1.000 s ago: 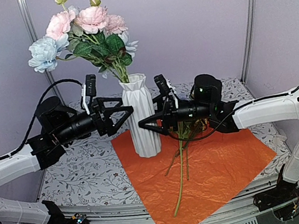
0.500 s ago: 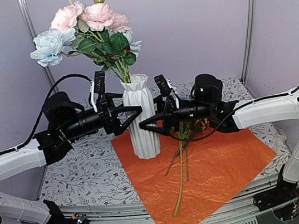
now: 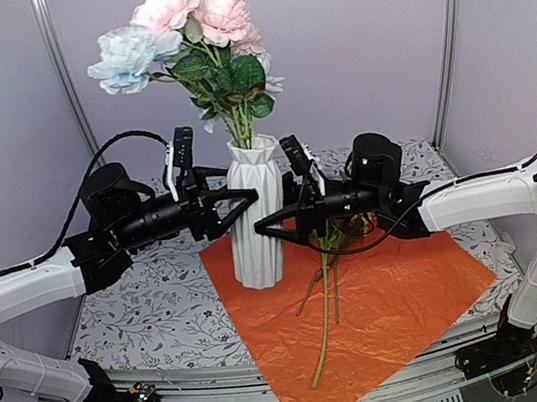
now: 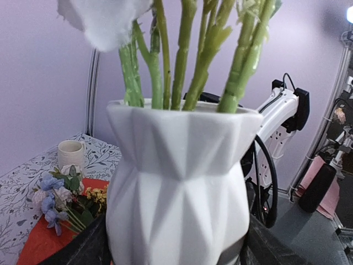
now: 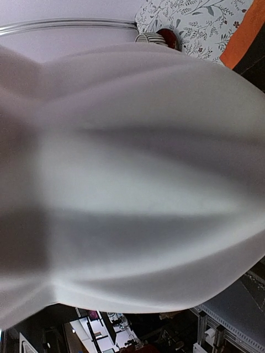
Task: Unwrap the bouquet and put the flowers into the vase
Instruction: Pass from the right arm to the left, then place the vase at the center of the board.
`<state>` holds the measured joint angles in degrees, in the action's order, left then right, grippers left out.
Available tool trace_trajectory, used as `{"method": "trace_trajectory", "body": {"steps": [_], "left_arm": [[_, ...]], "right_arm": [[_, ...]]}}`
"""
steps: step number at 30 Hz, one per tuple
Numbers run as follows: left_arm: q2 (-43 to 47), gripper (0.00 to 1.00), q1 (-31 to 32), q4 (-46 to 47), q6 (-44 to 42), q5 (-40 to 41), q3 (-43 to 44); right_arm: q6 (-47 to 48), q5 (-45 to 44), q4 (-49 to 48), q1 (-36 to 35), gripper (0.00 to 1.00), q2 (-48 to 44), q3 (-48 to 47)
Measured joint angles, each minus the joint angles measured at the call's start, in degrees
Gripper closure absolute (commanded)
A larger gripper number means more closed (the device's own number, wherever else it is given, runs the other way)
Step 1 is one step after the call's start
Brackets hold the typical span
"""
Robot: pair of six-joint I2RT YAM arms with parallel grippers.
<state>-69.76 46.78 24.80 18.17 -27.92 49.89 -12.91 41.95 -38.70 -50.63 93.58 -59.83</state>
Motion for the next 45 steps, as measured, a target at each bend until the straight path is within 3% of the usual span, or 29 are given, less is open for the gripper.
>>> {"method": "trace_trajectory", "body": {"steps": [6,11,16,34,45], "left_arm": [[-0.07,0.44,0.00,-0.13,-0.04,-0.13,-0.02],[-0.07,0.44,0.11,-0.20,-0.61,-0.11,-0.24],[0.02,0.45,0.22,0.07,-0.96,0.33,-1.29],[0.63,0.47,-1.25,-1.55,0.68,2.60,-8.52],[8.52,0.48,-12.52,0.94,-0.68,8.85,-15.78]], "right_arm": [[0.07,-0.17,-0.79,0.02,0.21,-0.02,0.68],[0.57,-0.57,-1.16,-0.07,0.15,-0.20,1.33],[1.62,-1.84,-0.35,-0.31,0.00,-0.20,1.42],[3.48,-5.88,0.07,0.68,0.01,-2.36,2.12],[4.90,-7.89,1.31,3.50,0.01,-6.62,8.66]]}}
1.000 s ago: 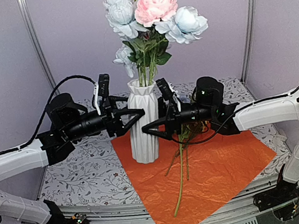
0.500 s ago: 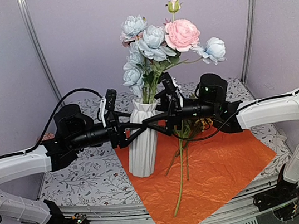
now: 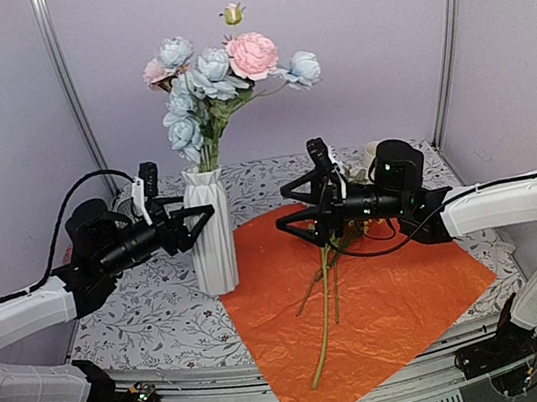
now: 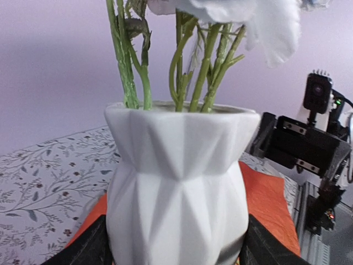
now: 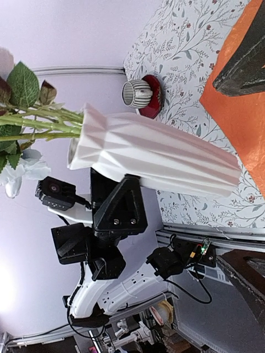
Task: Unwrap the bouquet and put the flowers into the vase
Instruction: Place the vase at the center of the board.
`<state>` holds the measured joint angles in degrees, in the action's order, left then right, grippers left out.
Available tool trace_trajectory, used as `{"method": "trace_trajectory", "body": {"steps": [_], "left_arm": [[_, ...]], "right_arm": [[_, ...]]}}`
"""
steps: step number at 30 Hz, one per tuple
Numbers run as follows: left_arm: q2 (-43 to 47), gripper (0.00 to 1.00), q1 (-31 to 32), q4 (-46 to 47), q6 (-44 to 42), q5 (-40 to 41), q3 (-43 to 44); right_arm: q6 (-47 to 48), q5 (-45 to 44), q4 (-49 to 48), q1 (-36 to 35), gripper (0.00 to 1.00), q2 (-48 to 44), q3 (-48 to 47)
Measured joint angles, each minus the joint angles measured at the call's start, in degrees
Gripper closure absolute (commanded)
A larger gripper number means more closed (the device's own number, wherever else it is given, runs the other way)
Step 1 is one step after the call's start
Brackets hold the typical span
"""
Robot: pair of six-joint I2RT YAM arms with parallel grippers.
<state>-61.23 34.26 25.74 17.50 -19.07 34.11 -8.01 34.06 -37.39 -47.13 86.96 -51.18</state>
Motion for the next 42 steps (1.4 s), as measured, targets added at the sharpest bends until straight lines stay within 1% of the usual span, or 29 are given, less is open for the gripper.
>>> {"method": "trace_trajectory", "body": {"steps": [7,10,15,23,29,36,42], "left_arm": [[-0.02,0.47,-4.87,7.85,-4.26,8.50,-4.63],[-2.62,0.46,-6.29,13.11,-6.95,12.11,-6.25],[-9.07,0.46,-9.25,20.94,-11.30,14.88,-6.64],[-17.70,0.46,-14.38,30.60,-13.86,14.62,-5.62],[-25.51,0.46,-17.22,38.38,-13.81,13.29,-3.39],[-35.54,0.47,-18.05,49.35,-13.07,11.85,-2.14],[-41.92,0.47,-18.05,54.62,-12.98,10.95,-2.03]], "right_arm": [[2.40,-2.29,1.40,2.12,0.01,-3.04,4.02],[3.93,-3.10,1.88,2.95,0.01,-5.01,5.79],[6.36,-4.07,2.34,4.46,0.01,-7.45,7.87],[11.87,-8.57,0.81,5.22,0.01,-10.49,13.55],[13.99,-12.02,-6.47,5.27,0.01,-11.78,20.04],[14.67,-12.87,-12.98,5.31,0.01,-10.69,22.34],[14.73,-13.00,-16.50,5.33,0.01,-10.21,24.39]]}}
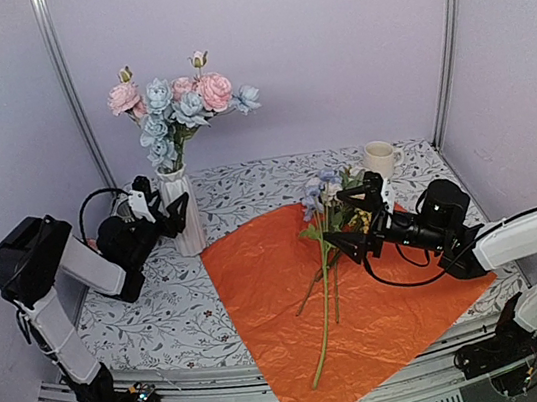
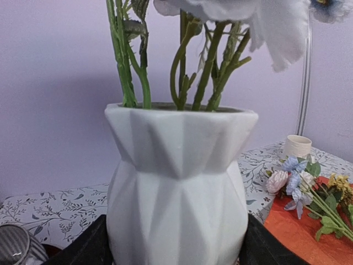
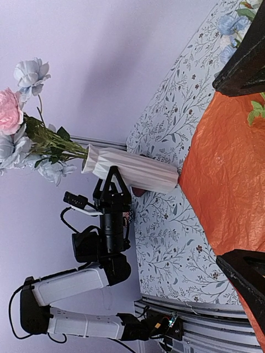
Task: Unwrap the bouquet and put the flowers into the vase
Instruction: Place the vase at the center of the board.
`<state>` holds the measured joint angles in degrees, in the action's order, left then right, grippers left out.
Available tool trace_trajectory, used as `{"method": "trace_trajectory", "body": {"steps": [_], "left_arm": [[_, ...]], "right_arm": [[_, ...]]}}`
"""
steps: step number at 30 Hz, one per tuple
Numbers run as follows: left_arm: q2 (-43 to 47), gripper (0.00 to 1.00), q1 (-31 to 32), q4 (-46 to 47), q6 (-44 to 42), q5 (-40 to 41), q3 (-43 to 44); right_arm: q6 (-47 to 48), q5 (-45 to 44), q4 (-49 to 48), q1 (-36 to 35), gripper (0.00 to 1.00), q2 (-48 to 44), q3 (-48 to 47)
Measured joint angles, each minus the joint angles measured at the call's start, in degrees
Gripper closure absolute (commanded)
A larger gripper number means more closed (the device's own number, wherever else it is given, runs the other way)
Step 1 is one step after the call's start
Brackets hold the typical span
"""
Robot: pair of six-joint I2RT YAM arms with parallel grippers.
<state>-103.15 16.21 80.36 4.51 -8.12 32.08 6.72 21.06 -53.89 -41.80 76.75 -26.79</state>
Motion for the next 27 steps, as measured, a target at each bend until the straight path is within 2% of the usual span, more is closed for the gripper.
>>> {"method": "trace_trajectory", "body": {"steps": [9,14,20,22,27], "left_arm": [[-2.05,0.45,0.00,4.52,-0.09,-0.13,-2.64],[-2.32,0.34,0.00,7.08,-0.02,0.02,-4.52],[-2.23,0.05,0.00,8.57,0.11,0.48,-6.45],[-2.23,0.02,0.00,8.55,0.35,0.81,-7.23],[-2.05,0.02,0.02,8.55,0.98,0.92,-9.05]], "right_arm": [[-0.04,0.02,-2.08,0.15,0.01,0.70,0.98],[-0.07,0.02,-2.78,0.20,0.01,1.01,1.03],[-0.07,0.04,-3.06,0.22,0.01,1.31,1.05],[-0.09,0.04,-3.08,0.22,0.01,1.44,1.05],[-0.20,0.00,-3.15,0.22,0.01,1.53,1.05]]}}
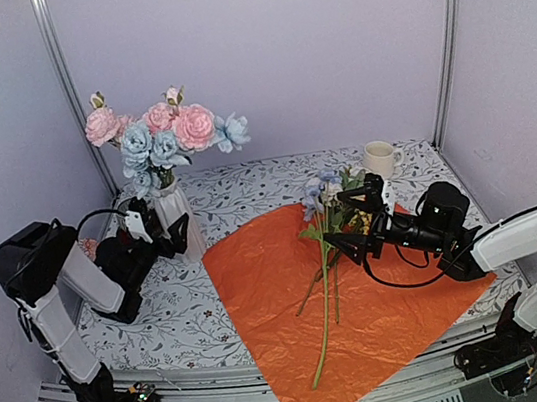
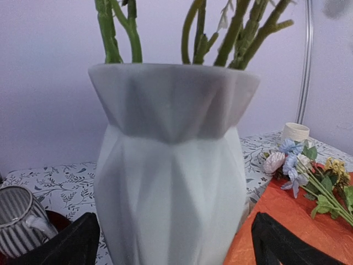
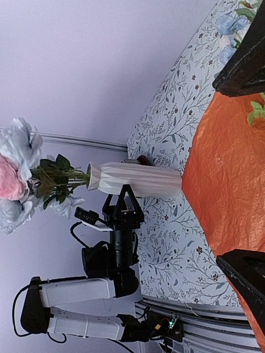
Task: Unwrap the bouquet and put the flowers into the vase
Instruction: Place the vase at the center of the board, then pick up the fake flower from the flattened wrapping paper.
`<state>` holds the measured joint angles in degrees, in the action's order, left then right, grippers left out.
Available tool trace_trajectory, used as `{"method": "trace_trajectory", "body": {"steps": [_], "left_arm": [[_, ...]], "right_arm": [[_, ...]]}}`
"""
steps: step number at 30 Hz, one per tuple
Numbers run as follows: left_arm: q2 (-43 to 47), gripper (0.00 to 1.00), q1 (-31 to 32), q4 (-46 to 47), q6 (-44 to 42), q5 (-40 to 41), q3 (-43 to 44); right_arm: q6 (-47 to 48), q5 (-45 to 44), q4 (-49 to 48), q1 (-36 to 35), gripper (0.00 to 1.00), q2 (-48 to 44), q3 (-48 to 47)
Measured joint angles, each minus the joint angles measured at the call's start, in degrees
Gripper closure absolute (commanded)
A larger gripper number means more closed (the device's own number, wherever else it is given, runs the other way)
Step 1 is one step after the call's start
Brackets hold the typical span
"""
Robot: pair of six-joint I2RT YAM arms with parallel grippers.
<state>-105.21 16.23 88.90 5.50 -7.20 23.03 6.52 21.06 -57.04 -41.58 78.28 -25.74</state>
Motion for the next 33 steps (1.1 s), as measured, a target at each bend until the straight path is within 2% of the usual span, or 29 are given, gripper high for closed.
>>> {"method": "trace_trajectory", "body": {"steps": [6,9,10,12,16,18,21,26,29,33], "left_arm": [[3.28,0.02,0.04,0.00,0.76,0.48,-4.09],[6.36,0.02,0.15,0.00,2.12,1.29,-7.48],[7.65,0.02,0.17,0.00,2.73,1.53,-8.72],[10.91,0.02,0.44,-0.02,4.48,2.05,-11.32],[20.50,0.02,2.25,-2.78,8.39,3.21,-14.99],[26.67,0.02,3.52,-8.92,10.88,3.45,-15.15],[35.28,0.02,4.63,-22.93,14.43,3.43,-13.25],[47.10,0.02,4.90,-45.83,19.34,3.87,-6.97],[50.69,0.02,4.90,-53.83,22.21,3.91,-5.70],[49.90,0.02,4.87,-64.52,25.90,4.09,-3.23]], "right_arm": [[-1.70,-1.36,0.96,0.00,0.01,-0.22,0.00],[-5.64,-3.91,6.25,0.00,0.01,-1.38,-0.61],[-7.56,-5.16,9.31,0.00,0.06,-1.62,-1.57],[-12.48,-7.80,15.76,0.02,0.24,-1.66,-4.44],[-24.96,-14.43,31.65,0.04,0.46,-1.66,-12.02],[-30.34,-17.22,39.10,0.04,0.49,-1.66,-14.67],[-36.57,-19.37,47.65,0.04,0.50,-1.22,-16.55],[-43.78,-18.58,58.45,0.02,0.50,3.58,-18.43],[-47.19,-17.40,62.95,-0.26,0.50,6.97,-18.91],[-50.34,-17.49,67.19,-2.05,0.54,10.03,-20.13]]}}
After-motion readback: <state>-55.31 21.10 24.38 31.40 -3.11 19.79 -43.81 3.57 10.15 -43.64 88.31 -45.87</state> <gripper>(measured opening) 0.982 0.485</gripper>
